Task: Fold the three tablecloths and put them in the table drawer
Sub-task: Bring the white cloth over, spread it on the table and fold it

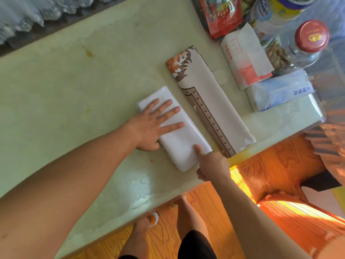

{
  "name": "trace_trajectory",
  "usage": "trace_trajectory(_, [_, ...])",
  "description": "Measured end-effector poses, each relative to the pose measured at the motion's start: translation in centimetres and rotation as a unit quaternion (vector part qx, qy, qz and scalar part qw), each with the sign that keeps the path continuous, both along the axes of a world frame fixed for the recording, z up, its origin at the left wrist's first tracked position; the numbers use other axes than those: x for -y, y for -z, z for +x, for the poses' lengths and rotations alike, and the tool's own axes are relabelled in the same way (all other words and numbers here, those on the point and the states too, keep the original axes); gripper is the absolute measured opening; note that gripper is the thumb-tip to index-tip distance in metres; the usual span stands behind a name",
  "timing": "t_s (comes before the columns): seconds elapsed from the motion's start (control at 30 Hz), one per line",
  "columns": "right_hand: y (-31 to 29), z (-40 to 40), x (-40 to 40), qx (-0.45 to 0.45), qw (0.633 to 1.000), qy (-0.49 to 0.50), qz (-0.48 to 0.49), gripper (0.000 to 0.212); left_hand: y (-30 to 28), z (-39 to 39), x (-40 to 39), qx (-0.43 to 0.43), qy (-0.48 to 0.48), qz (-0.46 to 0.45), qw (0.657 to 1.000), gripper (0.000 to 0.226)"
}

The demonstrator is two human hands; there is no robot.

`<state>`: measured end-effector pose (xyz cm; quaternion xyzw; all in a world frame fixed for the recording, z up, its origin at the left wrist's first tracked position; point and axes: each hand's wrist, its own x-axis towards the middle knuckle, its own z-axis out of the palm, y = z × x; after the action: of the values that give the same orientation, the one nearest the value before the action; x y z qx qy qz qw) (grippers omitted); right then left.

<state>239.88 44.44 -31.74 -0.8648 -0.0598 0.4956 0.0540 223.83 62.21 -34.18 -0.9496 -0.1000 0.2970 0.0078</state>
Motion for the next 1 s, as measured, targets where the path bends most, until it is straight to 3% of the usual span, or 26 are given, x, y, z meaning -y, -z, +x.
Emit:
trace_trajectory(0.07, [-0.8,0.9,0.0,0.186,0.965,-0.186,-0.017,0.046,0.0,0.0,-0.2,-0.01,-0.004,-0.001,1.0,0.099])
trace_trajectory(0.13, [-1.8,0.2,-0.5,0.294,0.922,-0.229,0.101,0.027,0.2,-0.1,0.0,-0.011,-0.006,-0.006,1.0,0.103])
trace_trajectory(0.2, [-0.8,-1.5,-1.4,0.311,0.876,-0.299,0.218,0.04,0.5,-0.1,-0.1,0.003,-0.012,-0.012,1.0,0.107])
trace_trajectory(0.27, [1.7,-3.1,-1.6,0.271,0.84,-0.412,0.225,0.069,0.7,-0.2,-0.4,0.014,-0.011,-0.021,1.0,0.112])
trace_trajectory(0.33, [3.6,-3.7,-1.6,0.249,0.822,-0.467,0.209,0.081,1.1,-0.4,-0.7,0.029,-0.003,-0.032,0.999,0.112])
trace_trajectory(0.6, [6.3,-3.8,-1.2,0.286,0.8,-0.491,0.194,0.086,1.9,-0.9,-1.4,0.084,-0.027,-0.124,0.988,0.09])
trace_trajectory(0.67, [6.1,-3.8,-1.1,0.287,0.803,-0.489,0.186,0.084,0.9,-0.7,-1.5,0.186,-0.111,-0.19,0.957,0.085])
trace_trajectory(0.73, [6.2,-3.9,-0.9,0.288,0.804,-0.487,0.181,0.082,0.4,-0.6,-1.6,0.301,-0.253,-0.172,0.903,0.078])
trace_trajectory(0.77, [6.2,-3.9,-0.8,0.289,0.805,-0.485,0.18,0.082,0.4,-0.4,-1.9,0.305,-0.307,-0.147,0.89,0.075])
trace_trajectory(0.9, [6.3,-4.4,-0.7,0.302,0.8,-0.482,0.194,0.081,1.9,0.2,-3.2,0.115,-0.34,-0.119,0.926,0.078])
trace_trajectory(1.0, [6.8,-4.3,-0.5,0.294,0.804,-0.481,0.187,0.081,3.0,1.0,-3.4,0.055,-0.349,-0.132,0.926,0.079])
